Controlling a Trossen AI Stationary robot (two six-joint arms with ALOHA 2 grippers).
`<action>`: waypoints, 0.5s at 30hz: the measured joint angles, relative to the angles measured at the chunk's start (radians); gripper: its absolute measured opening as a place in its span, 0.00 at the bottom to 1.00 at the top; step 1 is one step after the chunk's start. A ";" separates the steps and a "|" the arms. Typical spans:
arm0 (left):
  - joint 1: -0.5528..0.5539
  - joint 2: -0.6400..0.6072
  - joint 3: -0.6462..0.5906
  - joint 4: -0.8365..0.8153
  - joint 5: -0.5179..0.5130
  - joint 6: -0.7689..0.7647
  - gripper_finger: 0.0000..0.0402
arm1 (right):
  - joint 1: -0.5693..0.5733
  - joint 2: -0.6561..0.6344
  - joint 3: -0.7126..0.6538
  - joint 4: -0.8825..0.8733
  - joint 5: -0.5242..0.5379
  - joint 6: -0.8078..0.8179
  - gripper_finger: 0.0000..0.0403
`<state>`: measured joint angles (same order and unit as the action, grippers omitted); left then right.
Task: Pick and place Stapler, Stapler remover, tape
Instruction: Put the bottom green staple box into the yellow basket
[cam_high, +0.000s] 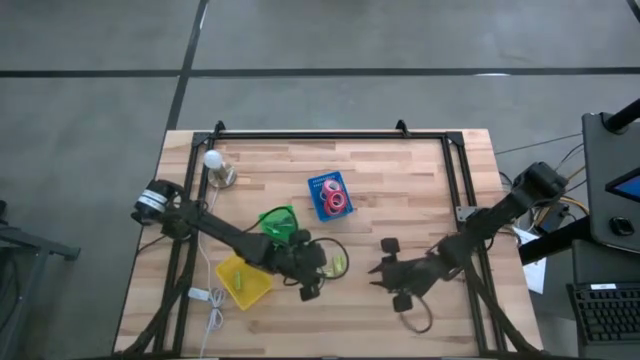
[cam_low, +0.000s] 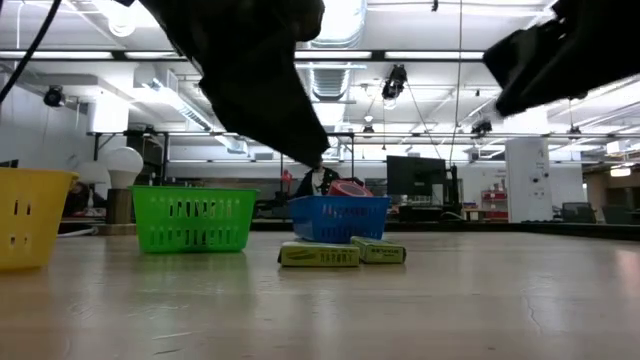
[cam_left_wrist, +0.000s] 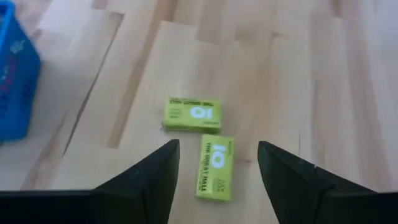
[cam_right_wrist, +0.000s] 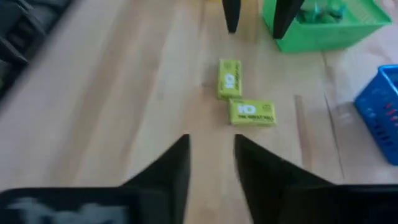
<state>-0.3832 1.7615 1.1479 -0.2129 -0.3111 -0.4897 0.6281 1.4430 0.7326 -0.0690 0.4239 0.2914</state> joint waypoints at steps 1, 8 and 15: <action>-0.001 0.000 -0.002 0.003 0.003 0.026 0.55 | 0.000 -0.034 -0.029 0.034 -0.013 0.001 0.25; 0.002 0.051 -0.001 0.086 0.018 0.114 0.55 | 0.000 -0.272 -0.211 0.204 -0.041 -0.010 0.04; 0.016 0.080 0.001 0.064 0.065 0.088 0.55 | 0.000 -0.487 -0.329 0.228 -0.040 -0.018 0.02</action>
<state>-0.3676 1.8413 1.1488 -0.1493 -0.2460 -0.4019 0.6281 0.9555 0.4040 0.1594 0.3840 0.2736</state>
